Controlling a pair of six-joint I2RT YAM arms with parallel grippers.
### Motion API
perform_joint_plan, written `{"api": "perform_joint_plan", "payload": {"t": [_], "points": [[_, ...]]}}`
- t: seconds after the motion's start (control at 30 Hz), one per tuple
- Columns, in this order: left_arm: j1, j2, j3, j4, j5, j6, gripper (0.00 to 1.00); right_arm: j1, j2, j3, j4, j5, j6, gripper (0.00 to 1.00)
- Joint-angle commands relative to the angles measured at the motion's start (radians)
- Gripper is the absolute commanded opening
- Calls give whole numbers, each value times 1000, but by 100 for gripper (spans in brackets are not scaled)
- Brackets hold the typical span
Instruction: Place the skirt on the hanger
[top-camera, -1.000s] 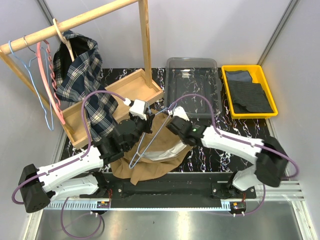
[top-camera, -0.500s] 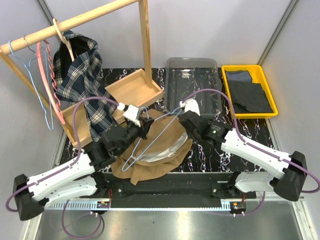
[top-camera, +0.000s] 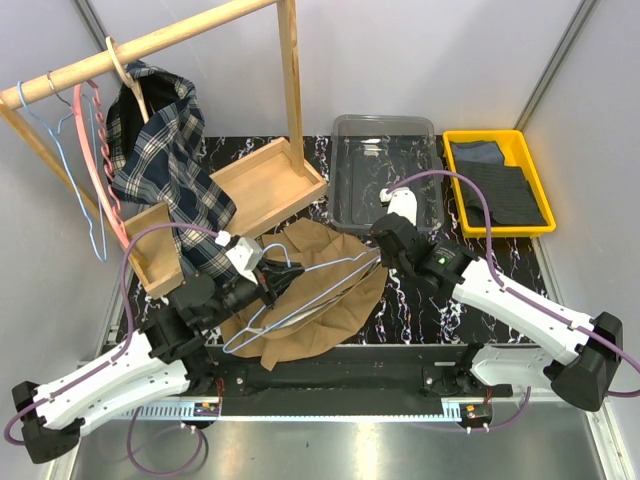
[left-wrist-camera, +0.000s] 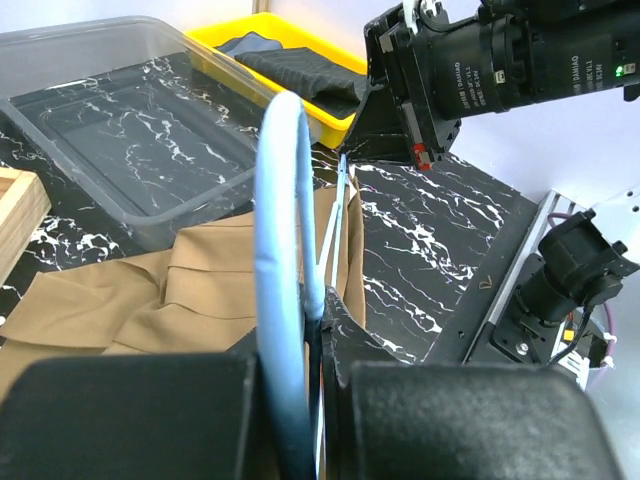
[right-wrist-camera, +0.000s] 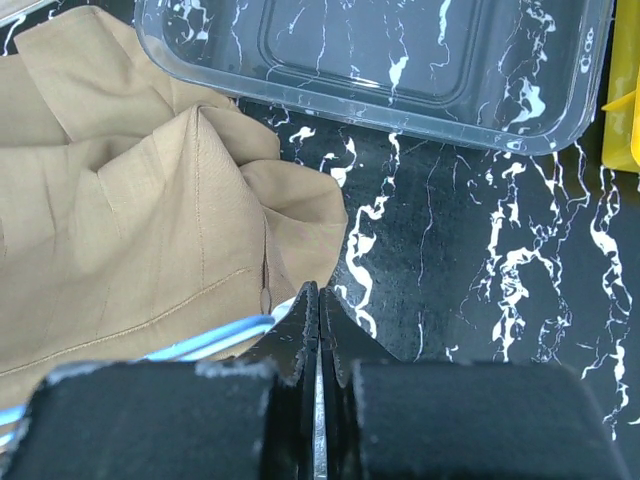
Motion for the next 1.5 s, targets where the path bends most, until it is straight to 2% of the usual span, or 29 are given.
{"api": "perform_joint_plan", "payload": {"t": [0.0,0.07,0.17,0.43,0.57,0.6,0.67,0.97,1.23,1.47], "points": [[-4,-14,3,3,24,-30,0,-12,-18,9,36,24,32,0],[-4,-23,3,-2,-60,-41,0,-11,-19,5,41,11,30,0],[-4,-52,-3,31,-99,-37,0,-11,-25,-11,68,-32,14,0],[-4,-29,13,46,-36,-29,0,-11,-21,-24,88,-49,6,0],[-4,-17,51,-12,68,3,0,-11,-12,-22,90,-19,15,0],[-4,-9,67,-79,65,11,0,-11,-10,-19,87,-13,14,0],[-4,-20,90,-113,60,28,0,-11,-7,-18,85,-12,20,0],[-4,-101,56,-69,45,22,0,-12,7,-21,84,-9,24,0],[-2,-39,50,-91,74,16,0,-14,4,-14,81,-2,24,0],[-4,-8,47,-106,-8,22,0,-12,-4,-10,78,-2,21,0]]}}
